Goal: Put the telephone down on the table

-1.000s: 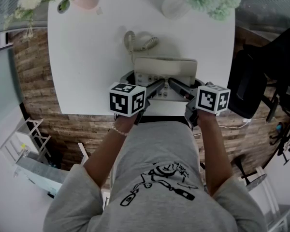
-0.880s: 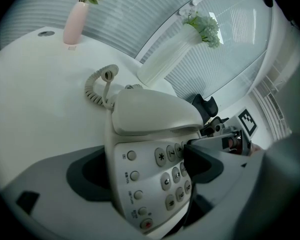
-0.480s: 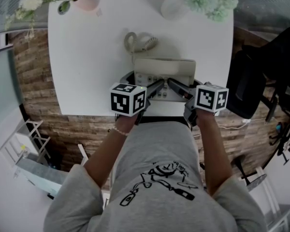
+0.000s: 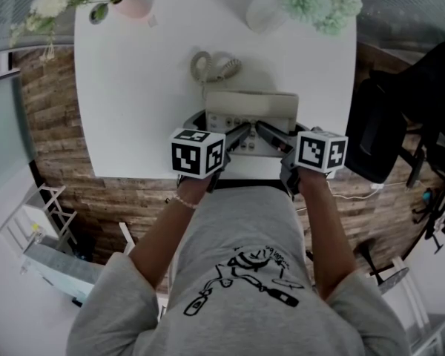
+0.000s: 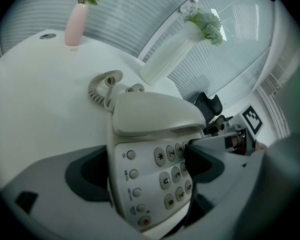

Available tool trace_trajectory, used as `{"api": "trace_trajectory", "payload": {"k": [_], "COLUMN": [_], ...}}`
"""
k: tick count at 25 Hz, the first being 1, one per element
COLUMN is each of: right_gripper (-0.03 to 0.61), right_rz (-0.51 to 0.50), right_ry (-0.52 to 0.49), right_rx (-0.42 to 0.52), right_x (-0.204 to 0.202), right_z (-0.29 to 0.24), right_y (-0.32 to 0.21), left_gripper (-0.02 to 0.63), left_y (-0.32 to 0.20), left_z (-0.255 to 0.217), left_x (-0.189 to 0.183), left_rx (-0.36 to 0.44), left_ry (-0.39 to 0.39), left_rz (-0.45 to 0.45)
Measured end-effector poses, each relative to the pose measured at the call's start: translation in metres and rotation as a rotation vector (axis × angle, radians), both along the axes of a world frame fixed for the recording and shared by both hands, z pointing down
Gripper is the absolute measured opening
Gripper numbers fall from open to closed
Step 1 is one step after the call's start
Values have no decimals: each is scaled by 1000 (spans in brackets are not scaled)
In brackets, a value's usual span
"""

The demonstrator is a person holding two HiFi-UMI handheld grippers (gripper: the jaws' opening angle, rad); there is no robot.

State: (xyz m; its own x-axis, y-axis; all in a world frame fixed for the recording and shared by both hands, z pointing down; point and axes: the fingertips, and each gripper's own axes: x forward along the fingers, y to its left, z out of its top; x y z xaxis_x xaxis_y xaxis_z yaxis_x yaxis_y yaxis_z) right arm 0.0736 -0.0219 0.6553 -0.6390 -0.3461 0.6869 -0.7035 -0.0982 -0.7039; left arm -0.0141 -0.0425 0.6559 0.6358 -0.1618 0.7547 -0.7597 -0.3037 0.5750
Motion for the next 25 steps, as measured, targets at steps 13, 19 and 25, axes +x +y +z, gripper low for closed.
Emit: {"api": "trace_trajectory", "payload": {"k": [13, 19, 25], "right_gripper": [342, 344, 354], "right_rz": [-1, -2, -21], "right_ry": [48, 79, 114], "right_rx": [-6, -9, -1], "right_x": [1, 2, -2], "right_z": [2, 3, 5], "right_y": [1, 1, 2], "left_gripper": [456, 459, 460], "left_y": [0, 0, 1], "left_z": [2, 3, 4], "left_x": [-3, -5, -6], "left_rx": [6, 9, 50], "left_ry": [-37, -58, -115], "left_rz": [-12, -14, 30]}}
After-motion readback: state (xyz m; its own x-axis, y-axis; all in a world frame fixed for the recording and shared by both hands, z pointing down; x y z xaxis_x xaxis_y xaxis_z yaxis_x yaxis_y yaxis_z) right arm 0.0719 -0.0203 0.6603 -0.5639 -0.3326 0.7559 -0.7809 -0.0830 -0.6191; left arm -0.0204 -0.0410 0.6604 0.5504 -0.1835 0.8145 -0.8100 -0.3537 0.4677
